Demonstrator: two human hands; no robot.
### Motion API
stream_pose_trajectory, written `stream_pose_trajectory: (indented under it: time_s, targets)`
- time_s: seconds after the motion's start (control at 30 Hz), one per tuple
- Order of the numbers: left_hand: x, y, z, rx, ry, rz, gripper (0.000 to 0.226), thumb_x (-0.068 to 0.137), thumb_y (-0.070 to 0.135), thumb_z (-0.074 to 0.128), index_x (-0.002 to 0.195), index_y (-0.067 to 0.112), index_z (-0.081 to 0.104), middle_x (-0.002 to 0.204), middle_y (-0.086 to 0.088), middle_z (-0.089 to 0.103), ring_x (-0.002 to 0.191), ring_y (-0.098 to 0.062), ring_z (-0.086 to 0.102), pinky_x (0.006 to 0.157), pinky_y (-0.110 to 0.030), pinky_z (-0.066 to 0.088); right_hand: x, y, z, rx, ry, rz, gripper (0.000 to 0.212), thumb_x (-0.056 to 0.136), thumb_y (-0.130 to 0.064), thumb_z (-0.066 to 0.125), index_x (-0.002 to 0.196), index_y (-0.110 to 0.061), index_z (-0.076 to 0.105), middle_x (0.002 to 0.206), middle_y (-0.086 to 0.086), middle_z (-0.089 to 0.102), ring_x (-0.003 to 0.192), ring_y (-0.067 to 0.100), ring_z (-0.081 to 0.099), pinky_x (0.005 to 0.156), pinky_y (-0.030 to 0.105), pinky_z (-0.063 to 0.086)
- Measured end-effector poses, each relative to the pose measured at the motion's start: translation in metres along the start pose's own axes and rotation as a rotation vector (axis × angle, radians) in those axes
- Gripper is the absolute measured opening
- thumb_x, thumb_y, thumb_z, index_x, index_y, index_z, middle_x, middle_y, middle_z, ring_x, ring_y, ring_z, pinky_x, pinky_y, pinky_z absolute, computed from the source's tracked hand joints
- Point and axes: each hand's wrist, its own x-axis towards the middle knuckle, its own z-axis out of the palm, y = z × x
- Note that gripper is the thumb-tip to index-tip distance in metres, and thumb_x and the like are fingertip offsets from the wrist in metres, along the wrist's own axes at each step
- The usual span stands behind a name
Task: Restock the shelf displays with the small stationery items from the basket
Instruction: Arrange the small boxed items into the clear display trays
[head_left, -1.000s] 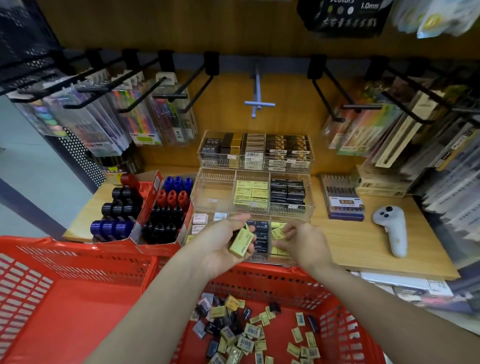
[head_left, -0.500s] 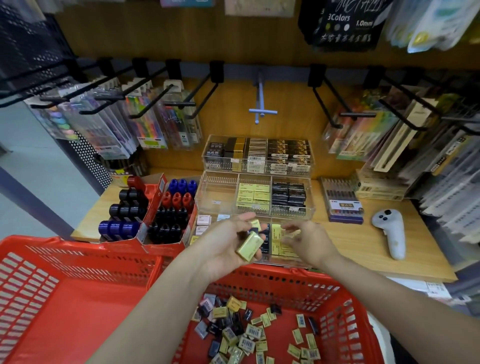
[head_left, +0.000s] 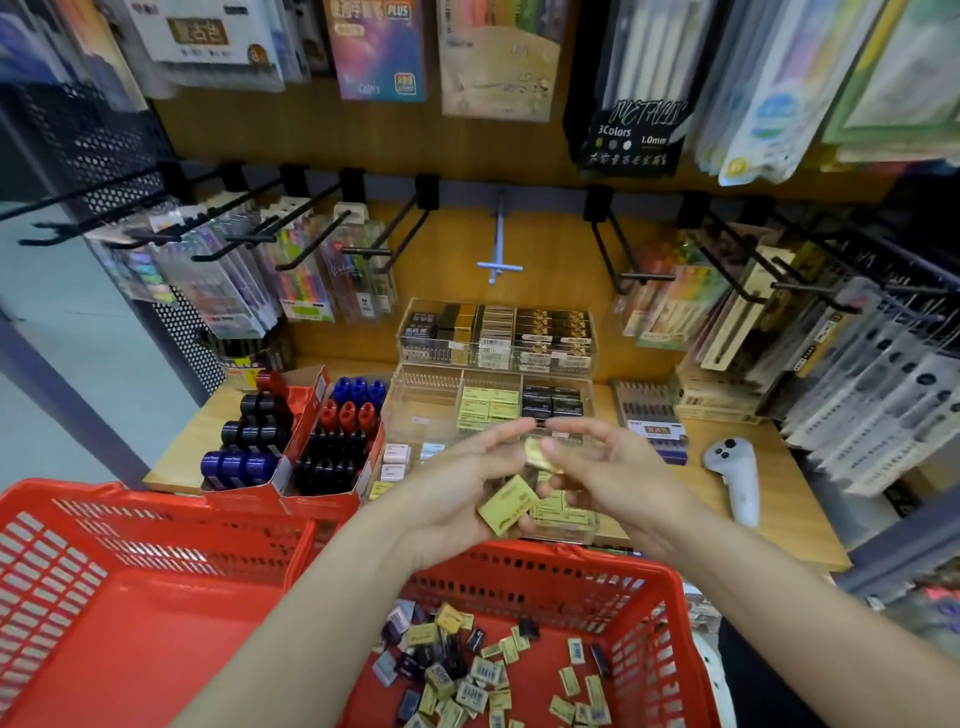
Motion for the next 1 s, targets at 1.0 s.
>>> stream_pose_trajectory:
  time_s: [1.0]
  targets:
    - [0.032, 0.003, -0.041, -0.176, 0.239, -0.084, 0.051, 0.086, -0.02, 0.04, 0.116, 0.013, 0.063, 0.12, -0.014, 0.052, 0.078, -0.021, 0.05, 0.067, -0.031, 0.049, 0.101, 0.097, -0.011, -0.83, 0.093, 0.03, 0.044, 0.086, -0.017, 0.074, 0.127, -0.023, 0.059, 0.12, -0.002, 0.063, 0.091, 0.011, 0.063, 0.056, 0.004, 0.042]
